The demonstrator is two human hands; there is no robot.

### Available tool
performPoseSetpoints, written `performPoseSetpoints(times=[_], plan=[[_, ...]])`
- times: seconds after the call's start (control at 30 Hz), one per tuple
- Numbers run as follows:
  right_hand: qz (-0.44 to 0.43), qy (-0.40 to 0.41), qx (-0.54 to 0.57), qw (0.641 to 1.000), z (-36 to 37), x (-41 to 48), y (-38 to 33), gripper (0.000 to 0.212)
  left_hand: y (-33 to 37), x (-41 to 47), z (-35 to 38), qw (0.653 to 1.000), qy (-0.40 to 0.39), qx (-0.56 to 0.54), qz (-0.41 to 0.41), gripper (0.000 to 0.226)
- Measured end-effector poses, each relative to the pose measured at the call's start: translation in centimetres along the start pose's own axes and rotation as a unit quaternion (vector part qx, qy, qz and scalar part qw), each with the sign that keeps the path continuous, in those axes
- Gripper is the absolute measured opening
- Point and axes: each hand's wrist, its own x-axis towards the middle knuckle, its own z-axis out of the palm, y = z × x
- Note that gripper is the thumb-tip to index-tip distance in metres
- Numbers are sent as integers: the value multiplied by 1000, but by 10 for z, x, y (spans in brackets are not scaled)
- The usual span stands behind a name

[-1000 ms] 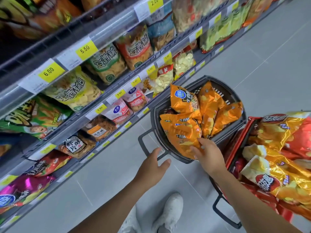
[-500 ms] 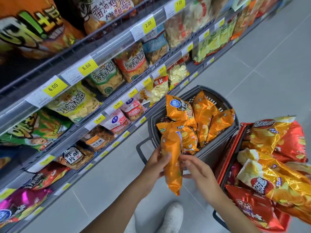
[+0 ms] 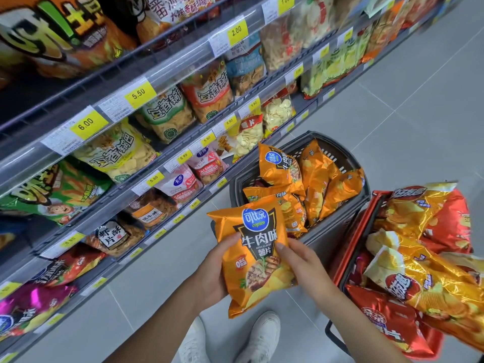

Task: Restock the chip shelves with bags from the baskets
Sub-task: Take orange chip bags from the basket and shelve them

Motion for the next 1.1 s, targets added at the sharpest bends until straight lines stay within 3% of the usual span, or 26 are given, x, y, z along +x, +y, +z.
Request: performPoseSetpoints(times=[0.07,0.2,0.3,0.37,0.43,0.57,0.67,0.8,0.87,0.97,1.03,1.1], plan=[[-8,16,-8,1000,1,2,0,21,-1,0,-3,1000,2,-2,-9,52],[2,43,-44,998,4,11,3,26,-10,7,-15,999,3,37,17,51],[25,11,-57,998,8,24,1,45,-16,14,-24,994,61,81,48,59],[40,20,-38,998,5,40,-6,38,-16,18,-31,988,103,98,65,51],[27,84,-123,989,-8,66,-13,37,-15,22,-40,980,146,99,89,43],[18,159,-325,932,-39,119,-16,60,-11,25,-51,967,196,105,125,38],[1,145,-382,913,-49,150,-19,68,-6,30,-59,960,214,111,145,39],[57,87,-408,907,-50,184,-10,80,-3,43,-71,953,232,118,156,41],[51,86,-438,893,-48,189,-4,71,-2,46,-76,950,236,119,164,43],[8,86,-441,893,-45,173,-6,31,0,44,-76,948,240,132,161,45],[-37,93,-404,909,-41,156,-8,29,3,40,-73,947,240,143,161,44],[-77,107,-352,927,-33,135,-17,41,7,34,-64,948,232,148,163,43]])
